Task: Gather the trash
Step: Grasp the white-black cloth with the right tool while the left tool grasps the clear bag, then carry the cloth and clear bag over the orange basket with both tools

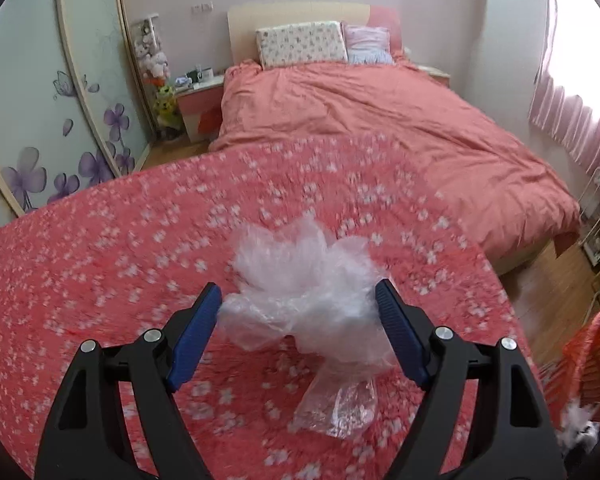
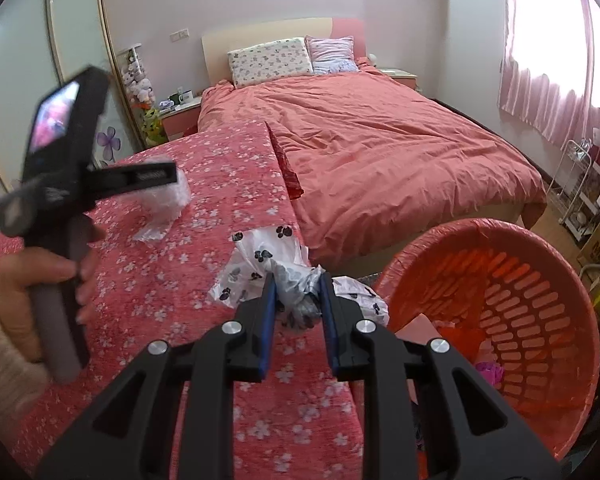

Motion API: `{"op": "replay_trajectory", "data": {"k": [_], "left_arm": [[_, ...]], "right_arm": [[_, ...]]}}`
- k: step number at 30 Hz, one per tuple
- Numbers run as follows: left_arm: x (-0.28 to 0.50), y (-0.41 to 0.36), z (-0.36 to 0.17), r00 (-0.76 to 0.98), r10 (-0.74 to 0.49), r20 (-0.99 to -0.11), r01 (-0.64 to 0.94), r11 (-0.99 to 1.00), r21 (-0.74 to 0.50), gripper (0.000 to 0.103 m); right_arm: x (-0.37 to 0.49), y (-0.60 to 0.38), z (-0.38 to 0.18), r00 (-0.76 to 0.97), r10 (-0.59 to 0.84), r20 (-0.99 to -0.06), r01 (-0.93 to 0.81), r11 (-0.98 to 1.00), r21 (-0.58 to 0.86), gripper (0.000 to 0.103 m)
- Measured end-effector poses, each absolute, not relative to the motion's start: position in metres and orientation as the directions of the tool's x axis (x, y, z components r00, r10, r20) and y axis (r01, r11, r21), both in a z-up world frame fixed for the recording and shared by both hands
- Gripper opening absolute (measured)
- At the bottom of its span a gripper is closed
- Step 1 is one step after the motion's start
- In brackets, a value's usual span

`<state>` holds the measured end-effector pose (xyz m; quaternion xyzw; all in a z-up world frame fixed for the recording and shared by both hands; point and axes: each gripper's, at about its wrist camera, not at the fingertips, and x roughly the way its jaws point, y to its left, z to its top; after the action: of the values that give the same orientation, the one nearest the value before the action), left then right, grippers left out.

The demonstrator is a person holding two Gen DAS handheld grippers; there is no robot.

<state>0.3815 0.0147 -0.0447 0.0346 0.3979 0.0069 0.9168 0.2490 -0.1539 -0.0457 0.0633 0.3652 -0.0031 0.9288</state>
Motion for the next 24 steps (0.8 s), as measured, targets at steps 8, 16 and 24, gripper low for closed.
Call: {"op": "replay_trajectory", "data": {"k": [8,16,24], "left_arm": [[0.377,0.001,-0.049,0.674,0.005,-0.738,0.064,0.996,0.065,0.029],[0.341,0.004,-0.034,0.709,-0.009,-0.705,0.088,0.993,0.076,0.024],[0.282,0.010,-0.005,0.758,-0.050,-0.651,0.127,0.989,0.072,0.024]], "right_arm": [[0.245,-0.153,-0.046,0.742,0.055,-0.668,0.054,0.988,0.142,0.022],[0.227,-0.153,-0.030,0.771,0.055,-0.635,0.060,0.986,0.158,0.022],[0.197,-0.154,-0.007,0.804,0.048,-0.593,0.068,0.983,0.172,0.022]]}}
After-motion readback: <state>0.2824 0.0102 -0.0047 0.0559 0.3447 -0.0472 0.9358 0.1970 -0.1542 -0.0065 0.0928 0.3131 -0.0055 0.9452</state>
